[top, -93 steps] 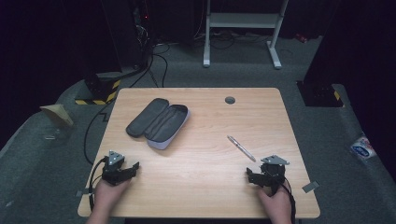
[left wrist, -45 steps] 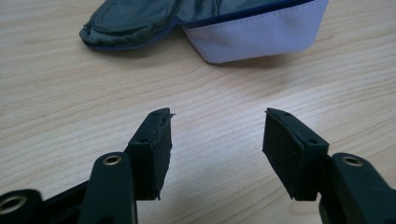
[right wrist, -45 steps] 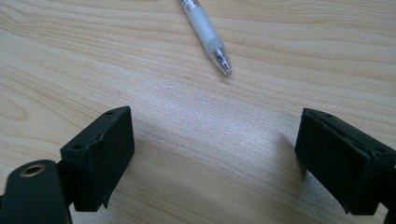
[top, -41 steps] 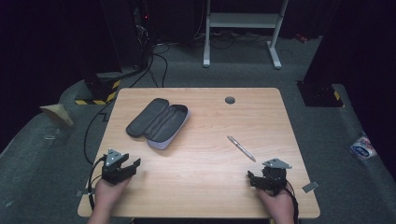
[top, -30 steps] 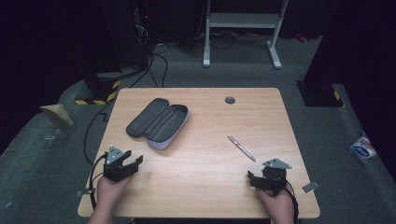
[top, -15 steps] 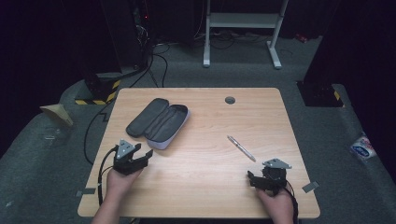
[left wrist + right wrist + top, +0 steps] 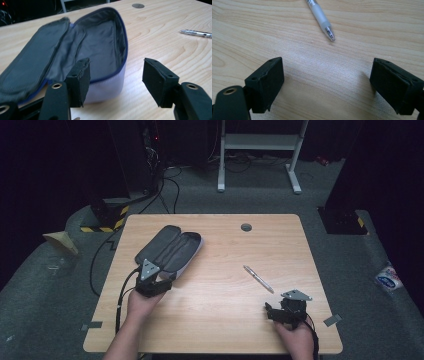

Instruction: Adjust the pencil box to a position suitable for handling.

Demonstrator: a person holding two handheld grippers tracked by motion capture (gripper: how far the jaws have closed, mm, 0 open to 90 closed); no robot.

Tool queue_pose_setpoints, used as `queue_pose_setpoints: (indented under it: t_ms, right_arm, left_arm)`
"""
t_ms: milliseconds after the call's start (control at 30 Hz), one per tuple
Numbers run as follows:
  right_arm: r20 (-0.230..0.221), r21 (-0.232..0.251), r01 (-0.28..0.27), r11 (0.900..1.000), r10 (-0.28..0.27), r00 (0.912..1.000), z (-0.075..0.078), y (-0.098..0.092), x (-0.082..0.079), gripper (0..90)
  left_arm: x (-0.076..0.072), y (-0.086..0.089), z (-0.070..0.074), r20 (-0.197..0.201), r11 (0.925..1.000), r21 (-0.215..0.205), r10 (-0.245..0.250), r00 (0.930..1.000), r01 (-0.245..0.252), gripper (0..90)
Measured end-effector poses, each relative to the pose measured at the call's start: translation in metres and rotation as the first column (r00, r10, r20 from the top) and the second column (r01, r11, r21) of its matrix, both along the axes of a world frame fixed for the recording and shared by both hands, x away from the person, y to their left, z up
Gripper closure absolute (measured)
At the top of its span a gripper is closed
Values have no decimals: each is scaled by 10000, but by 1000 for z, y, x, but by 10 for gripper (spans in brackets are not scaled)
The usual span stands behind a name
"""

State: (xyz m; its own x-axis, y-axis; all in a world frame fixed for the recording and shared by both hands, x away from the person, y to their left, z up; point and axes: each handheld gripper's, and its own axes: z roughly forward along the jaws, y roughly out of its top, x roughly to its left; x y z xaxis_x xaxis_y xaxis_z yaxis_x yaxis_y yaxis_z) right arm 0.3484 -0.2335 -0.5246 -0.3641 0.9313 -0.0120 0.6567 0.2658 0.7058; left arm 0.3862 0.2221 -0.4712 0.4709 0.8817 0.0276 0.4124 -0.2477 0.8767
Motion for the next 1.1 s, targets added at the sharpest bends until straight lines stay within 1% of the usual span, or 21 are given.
queue_pose_setpoints:
  t_ms: [33,100,167,233,267,333,367,400,467,633,667,833,967,1100]
  right_arm:
    - [1,-1,2,10000,-2,10000,0,0,0,118]
    - [8,-9,-9,10000,9,10000,0,0,0,118]
    - [4,-10,-7,10000,7,10000,0,0,0,118]
    - [-1,-4,4,10000,-4,10000,0,0,0,119]
    - [7,-11,-10,10000,10,10000,0,0,0,119]
    - [7,-12,-10,10000,10,10000,0,0,0,118]
    - [8,-12,-8,10000,8,10000,0,0,0,119]
    - [8,-12,-8,10000,8,10000,0,0,0,119]
    - [6,-11,-6,10000,6,10000,0,0,0,119]
    - [0,-3,3,10000,-3,10000,0,0,0,119]
    - [-1,-1,5,10000,-5,10000,0,0,0,118]
    - [-1,-2,6,10000,-6,10000,0,0,0,118]
    - [-3,-4,5,10000,-5,10000,0,0,0,118]
    - [3,-10,-6,10000,6,10000,0,0,0,118]
  left_arm:
    - [4,-3,-1,-152,10000,9,-16,9999,16,395]
    - [7,-4,-2,-215,9999,-154,-31,9998,27,402]
    - [9,-5,-3,-239,9999,-148,-14,9997,11,405]
    - [13,-8,-4,-241,10000,-3,-65,9997,65,407]
    - [14,-8,-4,-253,10000,-29,-91,9996,90,416]
    - [17,-9,-4,-304,9996,-251,-115,9995,108,425]
    - [17,-10,-5,-338,9995,-286,-166,9993,156,431]
    - [17,-10,-5,-338,9995,-286,-166,9993,156,434]
    - [17,-16,-8,-358,9996,-36,-276,9990,275,445]
    - [17,-20,-10,-410,9996,-20,-289,9987,288,535]
    - [18,-21,-12,-418,9996,137,-234,9989,239,562]
    - [17,-20,-15,-454,9998,84,-199,9988,203,668]
    - [15,-21,-17,-406,9996,189,-202,9990,209,745]
    - [15,-22,-18,-469,9995,230,-215,9987,226,808]
